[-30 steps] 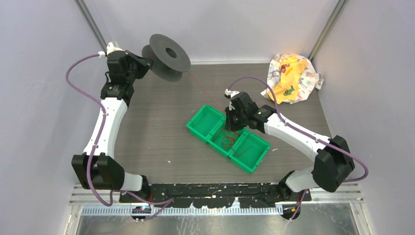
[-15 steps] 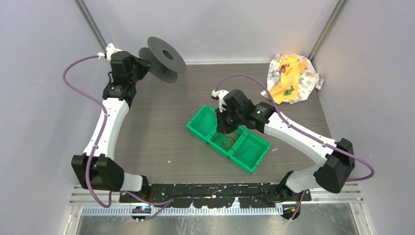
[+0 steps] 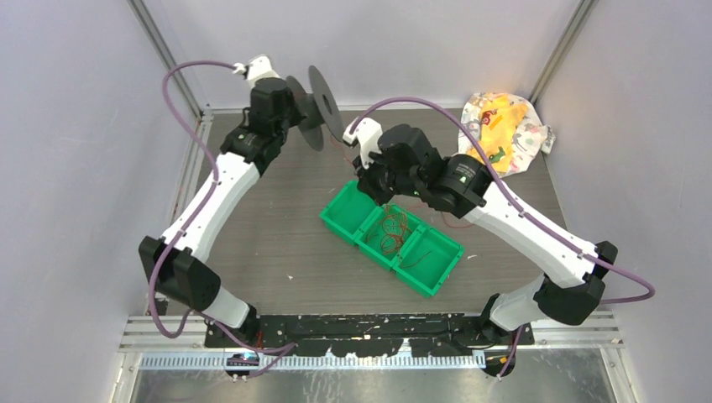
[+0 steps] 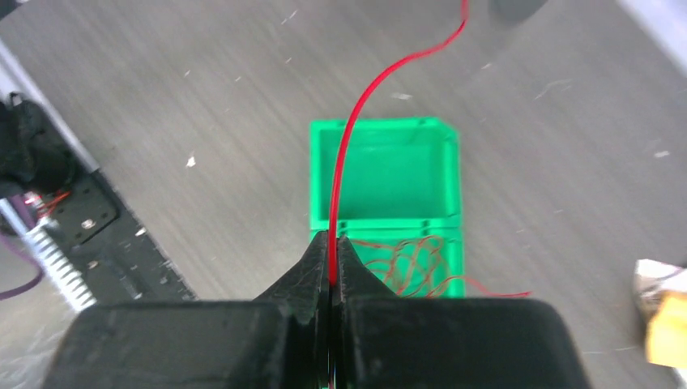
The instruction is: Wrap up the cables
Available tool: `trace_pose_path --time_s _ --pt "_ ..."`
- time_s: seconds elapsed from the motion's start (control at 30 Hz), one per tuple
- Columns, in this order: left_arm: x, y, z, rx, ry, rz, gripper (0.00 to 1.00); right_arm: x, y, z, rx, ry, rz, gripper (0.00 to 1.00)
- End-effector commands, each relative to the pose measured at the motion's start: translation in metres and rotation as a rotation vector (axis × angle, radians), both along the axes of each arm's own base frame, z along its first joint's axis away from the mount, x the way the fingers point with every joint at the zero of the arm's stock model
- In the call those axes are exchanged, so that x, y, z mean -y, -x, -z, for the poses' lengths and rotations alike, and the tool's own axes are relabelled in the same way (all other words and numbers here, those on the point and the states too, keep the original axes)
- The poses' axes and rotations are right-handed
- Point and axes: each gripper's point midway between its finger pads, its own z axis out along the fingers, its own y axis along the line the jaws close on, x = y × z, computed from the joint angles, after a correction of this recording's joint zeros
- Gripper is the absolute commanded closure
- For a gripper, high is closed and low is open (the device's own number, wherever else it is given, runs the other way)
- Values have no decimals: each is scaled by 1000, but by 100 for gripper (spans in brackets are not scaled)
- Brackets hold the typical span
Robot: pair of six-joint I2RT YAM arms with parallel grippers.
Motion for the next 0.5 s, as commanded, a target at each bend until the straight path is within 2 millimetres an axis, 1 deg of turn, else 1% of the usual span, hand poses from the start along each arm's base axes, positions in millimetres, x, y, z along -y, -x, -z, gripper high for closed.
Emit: trace_pose_path --time_s 0.0,0.1,0.17,0.3,0.47 --pt "38 -1 -29 72 -124 107 100 12 -29 -41 226 45 33 100" --pt "59 0 -14 32 -163 196 100 22 -47 -65 354 74 86 100" --pt "71 2 -9 21 -178 254 100 24 -57 -76 405 86 105 100" --pt "93 9 -1 11 -226 362 100 34 -81 -90 467 92 165 100" --pt "114 21 5 10 -280 507 100 49 -109 -105 475 9 243 100"
